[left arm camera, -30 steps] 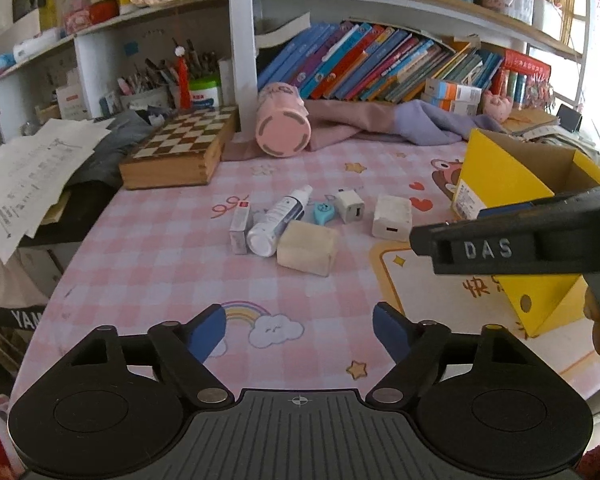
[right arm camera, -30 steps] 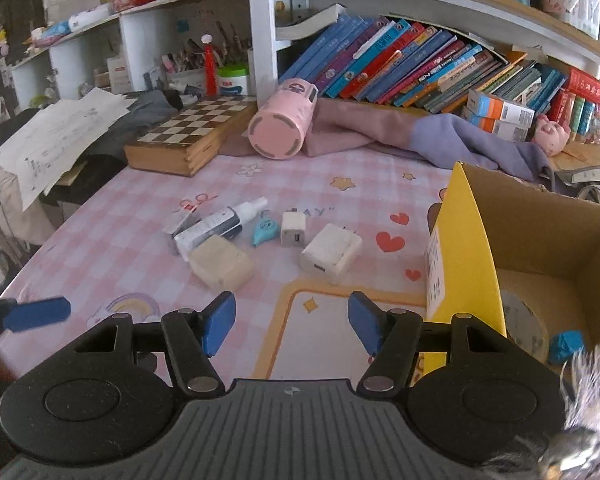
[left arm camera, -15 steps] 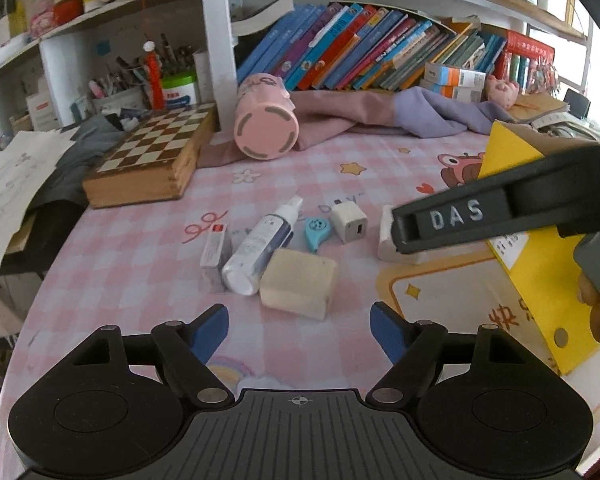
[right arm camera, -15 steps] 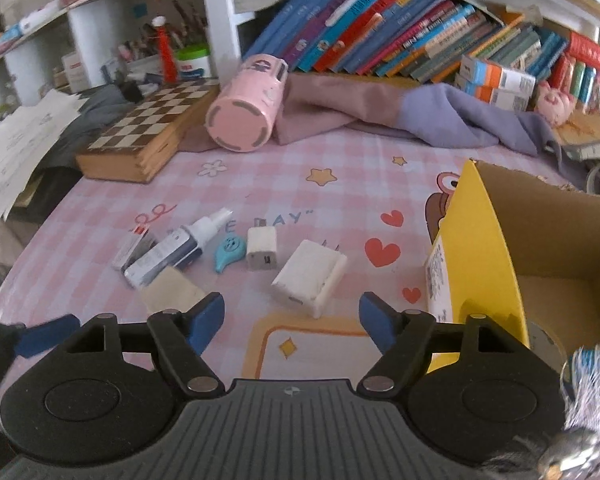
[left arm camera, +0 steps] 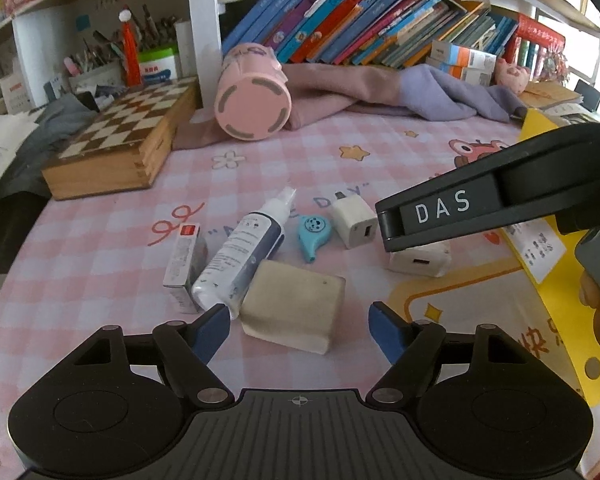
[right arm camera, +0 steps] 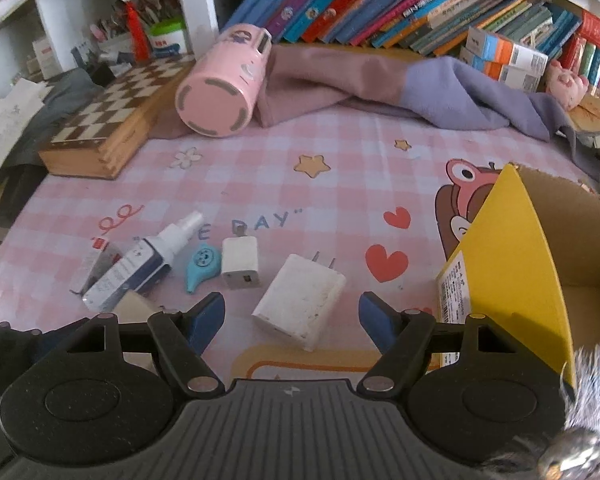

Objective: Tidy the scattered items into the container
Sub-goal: 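Grasp the white charger with the right tool while the left tool grasps the cream sponge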

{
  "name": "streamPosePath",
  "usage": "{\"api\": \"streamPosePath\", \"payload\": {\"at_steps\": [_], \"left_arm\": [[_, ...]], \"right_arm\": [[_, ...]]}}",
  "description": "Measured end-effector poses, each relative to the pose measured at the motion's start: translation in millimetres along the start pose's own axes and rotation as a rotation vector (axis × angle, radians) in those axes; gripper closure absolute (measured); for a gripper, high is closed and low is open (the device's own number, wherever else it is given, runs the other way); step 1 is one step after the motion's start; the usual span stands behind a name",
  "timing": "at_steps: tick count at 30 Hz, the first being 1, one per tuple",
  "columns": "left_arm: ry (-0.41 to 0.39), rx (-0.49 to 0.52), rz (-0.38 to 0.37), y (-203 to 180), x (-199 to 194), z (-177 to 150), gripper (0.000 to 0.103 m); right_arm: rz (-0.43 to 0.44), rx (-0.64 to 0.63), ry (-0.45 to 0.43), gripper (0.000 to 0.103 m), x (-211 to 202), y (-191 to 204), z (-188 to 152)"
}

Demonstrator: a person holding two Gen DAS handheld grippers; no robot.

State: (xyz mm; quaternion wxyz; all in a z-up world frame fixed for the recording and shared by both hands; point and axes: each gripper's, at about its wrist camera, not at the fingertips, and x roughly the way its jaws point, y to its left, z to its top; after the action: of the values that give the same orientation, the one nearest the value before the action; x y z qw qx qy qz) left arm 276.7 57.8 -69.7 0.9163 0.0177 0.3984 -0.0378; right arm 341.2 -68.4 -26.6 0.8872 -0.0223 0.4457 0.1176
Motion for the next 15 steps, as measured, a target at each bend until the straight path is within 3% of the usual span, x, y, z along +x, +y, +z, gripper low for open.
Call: {"api": "streamPosePath", "payload": {"at_steps": [11,15], "left_arm": [[0.035,-0.060,0.011,10.0,17.0,2.5,0.031],[0.027,-0.073,0.009,9.9,16.8,1.2,0.040]], "right_arm": [[-0.011,0.037,0.072,0.037,28.4,-5.6,6.1],[0.007,0.064,0.092,0.049,35.4,-10.3,4.4]]}}
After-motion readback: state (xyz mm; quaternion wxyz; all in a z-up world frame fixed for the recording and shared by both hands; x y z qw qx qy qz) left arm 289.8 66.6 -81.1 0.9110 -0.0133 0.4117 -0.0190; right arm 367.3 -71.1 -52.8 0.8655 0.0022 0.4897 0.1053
